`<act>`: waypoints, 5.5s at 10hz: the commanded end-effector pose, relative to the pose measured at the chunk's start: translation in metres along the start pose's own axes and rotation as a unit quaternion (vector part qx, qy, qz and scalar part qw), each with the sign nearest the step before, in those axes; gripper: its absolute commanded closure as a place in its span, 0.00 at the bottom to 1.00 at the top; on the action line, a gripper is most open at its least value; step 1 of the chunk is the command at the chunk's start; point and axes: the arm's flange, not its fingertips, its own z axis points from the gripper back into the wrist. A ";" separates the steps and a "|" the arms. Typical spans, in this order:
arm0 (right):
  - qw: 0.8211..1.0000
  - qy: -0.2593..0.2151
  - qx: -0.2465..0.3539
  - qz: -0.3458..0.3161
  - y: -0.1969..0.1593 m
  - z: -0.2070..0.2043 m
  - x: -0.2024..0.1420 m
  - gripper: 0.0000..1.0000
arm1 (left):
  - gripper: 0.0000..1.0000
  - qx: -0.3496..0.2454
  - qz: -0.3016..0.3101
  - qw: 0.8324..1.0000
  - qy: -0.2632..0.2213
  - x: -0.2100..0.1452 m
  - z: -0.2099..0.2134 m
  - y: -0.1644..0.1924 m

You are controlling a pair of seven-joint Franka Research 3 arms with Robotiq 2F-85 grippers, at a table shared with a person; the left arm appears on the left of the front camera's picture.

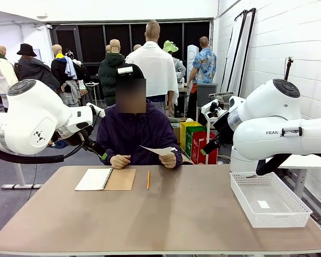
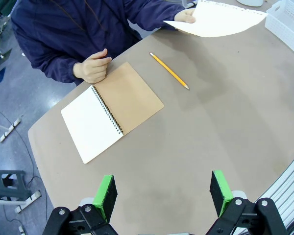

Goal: Sort the paper based on its condition.
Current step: If a person hands you a paper, place it in the Organizing basket , and if it's crumpled, put it in the Trash can.

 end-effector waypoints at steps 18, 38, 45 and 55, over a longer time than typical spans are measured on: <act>0.935 0.087 0.090 -0.332 -0.056 -0.063 -0.006 0.00 | 0.00 -0.004 -0.005 1.000 0.000 0.000 0.000 0.000; 0.640 0.231 0.406 -0.609 -0.115 -0.228 -0.017 0.00 | 0.00 -0.004 -0.005 1.000 0.000 0.000 0.000 0.000; 0.635 0.193 0.415 -0.622 -0.123 -0.236 -0.007 0.87 | 0.00 -0.004 -0.005 1.000 0.000 0.000 0.000 0.000; 0.653 0.200 0.448 -0.578 -0.118 -0.207 0.005 1.00 | 0.00 -0.004 -0.005 1.000 0.000 0.000 0.000 0.000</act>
